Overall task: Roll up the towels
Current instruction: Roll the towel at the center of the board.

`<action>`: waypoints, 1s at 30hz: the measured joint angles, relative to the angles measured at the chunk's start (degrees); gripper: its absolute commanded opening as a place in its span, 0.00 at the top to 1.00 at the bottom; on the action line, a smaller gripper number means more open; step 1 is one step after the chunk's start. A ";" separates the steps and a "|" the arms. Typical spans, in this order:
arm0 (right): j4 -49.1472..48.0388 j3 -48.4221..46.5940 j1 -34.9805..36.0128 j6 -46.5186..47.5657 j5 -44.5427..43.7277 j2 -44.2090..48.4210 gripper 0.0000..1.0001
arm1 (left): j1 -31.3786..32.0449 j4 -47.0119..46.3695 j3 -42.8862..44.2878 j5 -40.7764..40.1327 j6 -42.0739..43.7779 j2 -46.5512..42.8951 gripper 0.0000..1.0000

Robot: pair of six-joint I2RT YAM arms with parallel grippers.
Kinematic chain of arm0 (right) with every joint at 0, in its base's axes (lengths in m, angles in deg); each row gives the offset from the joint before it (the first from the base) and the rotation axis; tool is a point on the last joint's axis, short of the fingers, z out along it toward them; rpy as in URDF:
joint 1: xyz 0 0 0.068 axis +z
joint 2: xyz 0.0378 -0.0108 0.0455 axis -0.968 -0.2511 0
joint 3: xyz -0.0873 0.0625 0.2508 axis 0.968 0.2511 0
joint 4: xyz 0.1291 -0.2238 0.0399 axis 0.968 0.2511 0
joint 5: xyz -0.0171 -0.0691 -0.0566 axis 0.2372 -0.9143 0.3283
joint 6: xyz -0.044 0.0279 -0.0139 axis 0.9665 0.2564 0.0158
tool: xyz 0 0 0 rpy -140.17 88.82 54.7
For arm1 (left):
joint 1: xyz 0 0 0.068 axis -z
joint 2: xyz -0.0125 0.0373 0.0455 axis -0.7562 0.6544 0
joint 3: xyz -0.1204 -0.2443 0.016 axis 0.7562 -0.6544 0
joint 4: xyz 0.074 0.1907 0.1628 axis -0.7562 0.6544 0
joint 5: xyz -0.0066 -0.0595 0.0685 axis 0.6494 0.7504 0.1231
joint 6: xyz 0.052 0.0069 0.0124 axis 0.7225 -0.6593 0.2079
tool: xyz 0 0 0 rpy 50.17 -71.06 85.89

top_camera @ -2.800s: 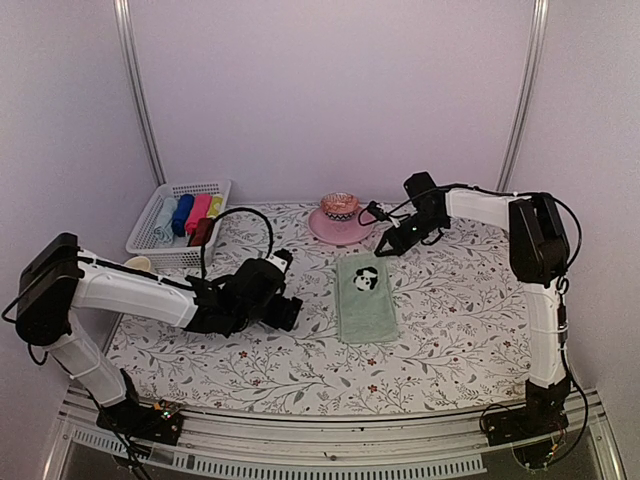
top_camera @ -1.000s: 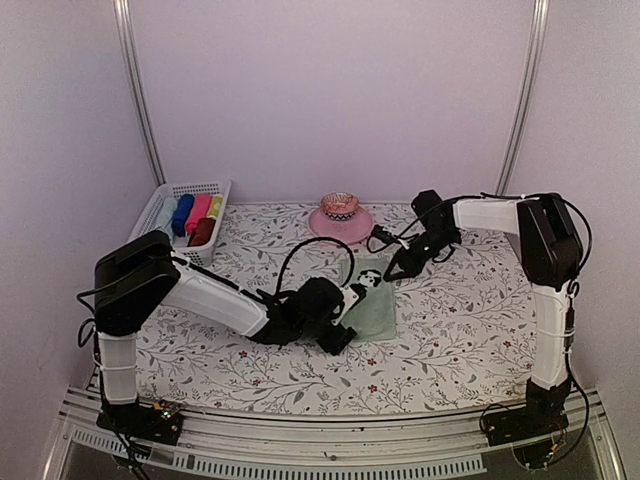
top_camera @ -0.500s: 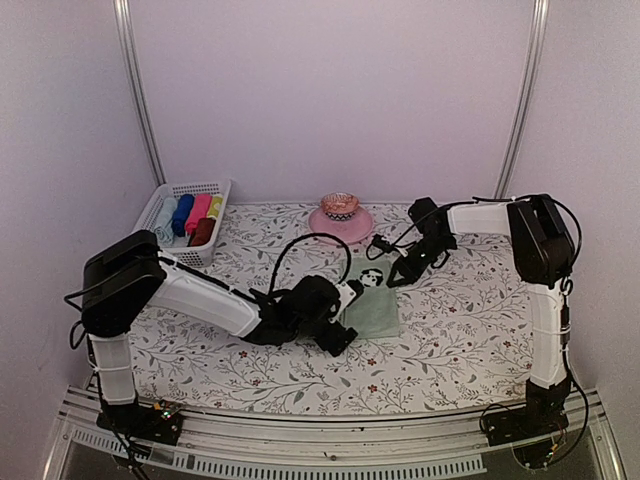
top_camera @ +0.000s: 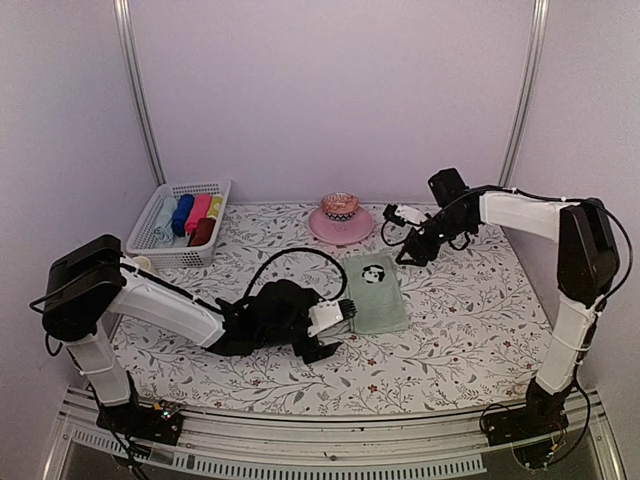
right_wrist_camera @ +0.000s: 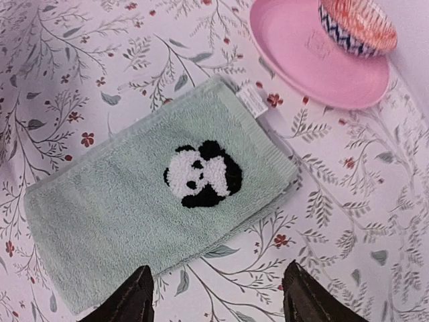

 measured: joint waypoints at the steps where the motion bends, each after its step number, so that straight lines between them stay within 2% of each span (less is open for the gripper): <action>1: -0.94 1.51 0.02 1.09 -0.31 2.89 0.20 | 0.07 -0.44 -0.07 0.42 1.95 0.63 0.03; 3: -3.41 4.66 0.02 2.21 -0.87 9.01 0.04 | 0.15 -1.66 0.04 1.25 5.35 1.92 0.03; 4: -4.98 6.36 0.00 2.64 -1.20 11.98 0.00 | 0.22 -2.23 0.28 1.46 6.62 2.67 0.03; 10: -16.00 19.15 -0.17 5.25 -3.93 27.67 0.01 | 0.85 -2.60 5.14 1.81 14.53 8.85 0.08; 14: -22.73 24.87 -0.87 5.20 -4.85 33.99 0.01 | 1.27 -2.32 8.83 1.75 17.62 12.72 0.22; 17: -25.49 25.31 -1.11 5.18 -5.03 34.88 0.01 | 1.38 -1.84 12.11 1.57 18.99 15.30 0.27; 19: -26.67 25.40 -1.14 5.18 -5.05 34.95 0.01 | 1.40 -1.73 13.75 1.44 19.80 16.59 0.36; 21: -27.58 26.10 -1.16 5.42 -4.74 35.36 0.01 | 1.40 -1.27 15.02 1.20 20.44 17.62 0.51; 23: -28.00 27.08 -1.16 5.95 -4.07 36.17 0.00 | 1.42 -0.33 15.89 1.03 21.00 18.32 0.62; 27: -29.05 30.53 -1.16 8.74 -0.98 39.04 0.06 | 1.46 1.18 16.76 0.98 21.92 19.30 0.90; 29: -29.73 33.16 -1.16 11.45 1.16 40.79 0.09 | 1.49 2.27 16.87 1.27 21.88 19.34 0.99; 30: -29.81 34.36 -1.16 12.94 2.01 41.48 0.10 | 1.49 2.67 16.87 1.49 21.75 19.34 1.00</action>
